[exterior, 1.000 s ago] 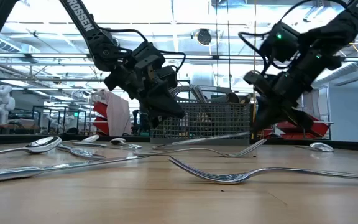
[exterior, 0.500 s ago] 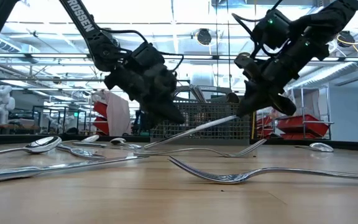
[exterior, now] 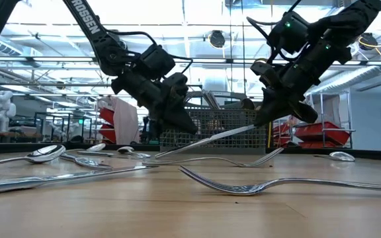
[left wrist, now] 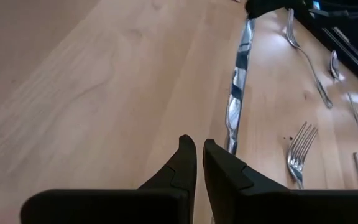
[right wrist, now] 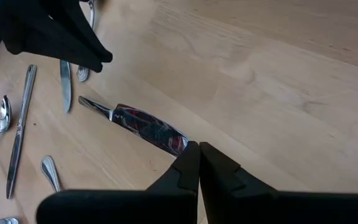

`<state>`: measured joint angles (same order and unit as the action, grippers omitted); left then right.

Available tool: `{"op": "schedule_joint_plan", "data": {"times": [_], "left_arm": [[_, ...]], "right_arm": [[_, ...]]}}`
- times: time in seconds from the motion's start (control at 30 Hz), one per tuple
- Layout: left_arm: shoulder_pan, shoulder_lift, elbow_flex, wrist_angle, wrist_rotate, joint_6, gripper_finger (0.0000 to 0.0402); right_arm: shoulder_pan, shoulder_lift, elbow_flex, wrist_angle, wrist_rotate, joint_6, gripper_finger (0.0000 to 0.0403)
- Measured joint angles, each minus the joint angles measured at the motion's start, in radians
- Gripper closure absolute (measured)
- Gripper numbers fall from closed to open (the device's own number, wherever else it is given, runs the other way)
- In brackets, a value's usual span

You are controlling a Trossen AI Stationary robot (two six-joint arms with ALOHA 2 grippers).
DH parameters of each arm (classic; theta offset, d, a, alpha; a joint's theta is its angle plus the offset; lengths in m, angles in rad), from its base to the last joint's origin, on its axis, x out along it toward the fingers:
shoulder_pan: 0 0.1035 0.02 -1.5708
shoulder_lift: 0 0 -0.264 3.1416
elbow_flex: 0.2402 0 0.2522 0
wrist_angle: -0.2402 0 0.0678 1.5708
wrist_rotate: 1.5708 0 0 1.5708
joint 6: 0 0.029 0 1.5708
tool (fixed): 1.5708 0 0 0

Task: Sort silverware
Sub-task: Put the silver table knife into the silverware organizer

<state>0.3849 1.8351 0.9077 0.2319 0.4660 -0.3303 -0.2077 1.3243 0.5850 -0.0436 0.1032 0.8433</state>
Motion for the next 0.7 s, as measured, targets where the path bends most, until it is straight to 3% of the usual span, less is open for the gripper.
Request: {"op": "schedule_joint_plan", "data": {"times": [0.2,0.33,0.53,0.7], "left_arm": [[-0.002,0.000,0.000,-0.005,0.123,0.025,0.0362],[-0.002,0.000,0.000,-0.005,0.188,0.022,0.0324],[-0.030,0.000,0.000,-0.005,0.160,0.021,0.0236],[-0.050,0.001,0.000,-0.017,0.073,0.021,0.0200]], "right_arm": [[0.000,0.000,0.000,0.001,0.000,-0.011,0.0403],[0.000,0.000,0.000,0.004,-0.003,-0.018,0.0403],[0.000,0.000,0.000,0.019,-0.007,-0.026,0.0403],[0.006,0.000,0.000,0.019,-0.028,-0.031,0.0403]]}}
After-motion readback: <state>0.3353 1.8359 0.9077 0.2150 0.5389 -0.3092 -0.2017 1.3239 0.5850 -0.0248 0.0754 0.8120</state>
